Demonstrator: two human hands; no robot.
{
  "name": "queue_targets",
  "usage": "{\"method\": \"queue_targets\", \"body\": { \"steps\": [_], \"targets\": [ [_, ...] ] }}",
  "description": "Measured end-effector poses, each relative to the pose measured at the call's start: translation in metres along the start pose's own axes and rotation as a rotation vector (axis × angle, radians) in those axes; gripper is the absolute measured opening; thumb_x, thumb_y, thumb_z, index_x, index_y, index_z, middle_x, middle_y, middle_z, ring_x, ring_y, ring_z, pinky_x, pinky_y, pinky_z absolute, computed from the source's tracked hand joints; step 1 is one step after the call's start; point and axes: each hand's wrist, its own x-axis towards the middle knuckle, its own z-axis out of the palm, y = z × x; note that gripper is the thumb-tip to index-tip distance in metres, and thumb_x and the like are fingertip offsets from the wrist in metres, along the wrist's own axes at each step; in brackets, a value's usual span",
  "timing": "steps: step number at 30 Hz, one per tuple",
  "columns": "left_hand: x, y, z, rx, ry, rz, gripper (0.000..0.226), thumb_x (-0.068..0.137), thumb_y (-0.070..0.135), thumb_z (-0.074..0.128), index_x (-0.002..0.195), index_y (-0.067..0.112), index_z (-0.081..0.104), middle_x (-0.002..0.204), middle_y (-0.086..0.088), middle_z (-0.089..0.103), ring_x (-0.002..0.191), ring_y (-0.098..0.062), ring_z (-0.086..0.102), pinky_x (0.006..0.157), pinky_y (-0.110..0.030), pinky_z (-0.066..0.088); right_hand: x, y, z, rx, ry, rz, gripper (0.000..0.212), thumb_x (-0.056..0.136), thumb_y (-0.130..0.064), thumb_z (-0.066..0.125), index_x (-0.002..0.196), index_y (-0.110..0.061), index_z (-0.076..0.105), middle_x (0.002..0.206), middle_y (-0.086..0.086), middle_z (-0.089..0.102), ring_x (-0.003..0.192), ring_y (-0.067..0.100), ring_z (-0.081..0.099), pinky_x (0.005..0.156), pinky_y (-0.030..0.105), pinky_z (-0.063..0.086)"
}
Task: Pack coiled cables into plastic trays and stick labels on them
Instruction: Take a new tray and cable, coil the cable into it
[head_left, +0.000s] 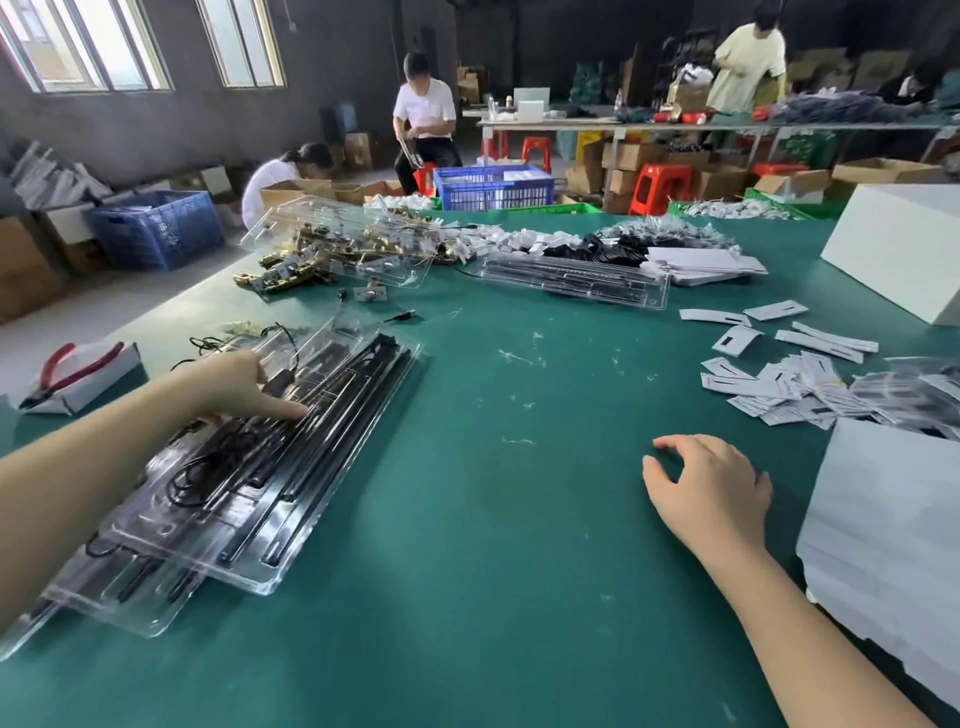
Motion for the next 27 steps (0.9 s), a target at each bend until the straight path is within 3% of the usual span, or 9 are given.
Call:
{"method": "queue_targets", "body": {
  "steps": [3,6,8,10,14,18,22,24,27],
  "targets": [
    [-0.006,0.004,-0.007,-0.051,-0.047,0.008,0.060,0.059,0.068,0.061,0.060,0.011,0.044,0.051,0.002,0.043,0.044,-0.010,0.036,0.042,-0.019,0.032,-0.001,0.001,0.000,0.006,0.015,-0.008,0.026,0.090,-0.038,0.058,0.113,-0.028,0.065,0.128,-0.001,0.057,0.125,0.025,0.045,0.112,0.053,0.023],
    [-0.003,0.013,-0.020,-0.113,0.089,0.059,0.049,0.075,0.051,0.073,0.067,0.008,0.049,0.067,-0.003,0.056,0.057,-0.014,0.045,0.047,-0.022,0.033,0.000,0.000,0.000,0.014,0.012,-0.004,0.026,0.090,-0.038,0.058,0.113,-0.029,0.065,0.127,-0.001,0.057,0.125,0.025,0.044,0.112,0.053,0.022],
    [-0.002,0.024,-0.036,-0.205,0.136,0.052,0.040,0.079,0.039,0.075,0.067,0.006,0.057,0.059,0.000,0.063,0.053,-0.012,0.052,0.045,-0.022,0.035,0.000,0.000,0.001,0.014,0.009,-0.001,0.025,0.090,-0.039,0.058,0.112,-0.029,0.065,0.127,-0.001,0.057,0.125,0.026,0.044,0.112,0.053,0.022],
    [-0.003,0.034,-0.051,-0.450,0.011,-0.019,0.039,0.078,0.036,0.077,0.073,0.001,0.059,0.048,-0.002,0.062,0.041,-0.013,0.055,0.038,-0.023,0.041,0.000,0.001,0.001,0.016,0.009,0.002,0.025,0.090,-0.039,0.058,0.112,-0.030,0.065,0.127,-0.001,0.057,0.125,0.026,0.044,0.112,0.053,0.022],
    [-0.004,0.066,-0.054,-1.002,-0.185,-0.055,0.035,0.077,0.027,0.073,0.089,-0.001,0.055,0.058,-0.010,0.066,0.043,-0.017,0.062,0.039,-0.025,0.050,0.002,0.001,0.003,0.045,0.020,0.004,0.022,0.090,-0.037,0.059,0.109,-0.029,0.067,0.122,-0.002,0.060,0.121,0.025,0.048,0.111,0.051,0.026],
    [-0.011,0.120,-0.023,-1.310,-0.199,-0.068,0.030,0.082,0.027,0.072,0.091,0.003,0.055,0.070,-0.009,0.067,0.050,-0.020,0.065,0.046,-0.032,0.054,-0.006,-0.004,-0.001,0.459,0.071,-0.109,0.026,0.094,-0.040,0.054,0.099,-0.021,0.071,0.092,-0.009,0.072,0.091,0.016,0.063,0.077,0.031,0.047],
    [-0.025,0.169,0.022,-1.399,-0.133,-0.027,0.029,0.090,0.026,0.065,0.096,0.000,0.054,0.073,-0.010,0.069,0.055,-0.019,0.067,0.053,-0.028,0.054,-0.018,-0.026,-0.015,1.140,-0.386,0.083,0.052,0.086,-0.060,0.045,0.110,-0.020,0.067,0.088,0.005,0.076,0.065,0.016,0.066,0.058,0.024,0.052],
    [-0.031,0.190,0.044,-1.427,-0.149,0.010,0.030,0.096,0.030,0.056,0.102,0.001,0.051,0.085,-0.011,0.069,0.068,-0.023,0.062,0.067,-0.033,0.050,-0.020,-0.026,-0.021,1.303,-0.645,0.149,0.060,0.082,-0.062,0.045,0.117,-0.017,0.063,0.101,0.013,0.074,0.075,0.021,0.070,0.059,0.029,0.057],
    [-0.037,0.213,0.066,-1.383,-0.122,0.009,0.034,0.100,0.030,0.042,0.119,0.002,0.044,0.106,-0.010,0.067,0.075,-0.025,0.051,0.057,-0.035,0.041,-0.021,-0.016,-0.028,1.377,-0.891,0.098,0.047,0.092,-0.041,0.054,0.124,-0.007,0.061,0.118,0.020,0.067,0.104,0.034,0.066,0.076,0.040,0.060]
  ]
}}
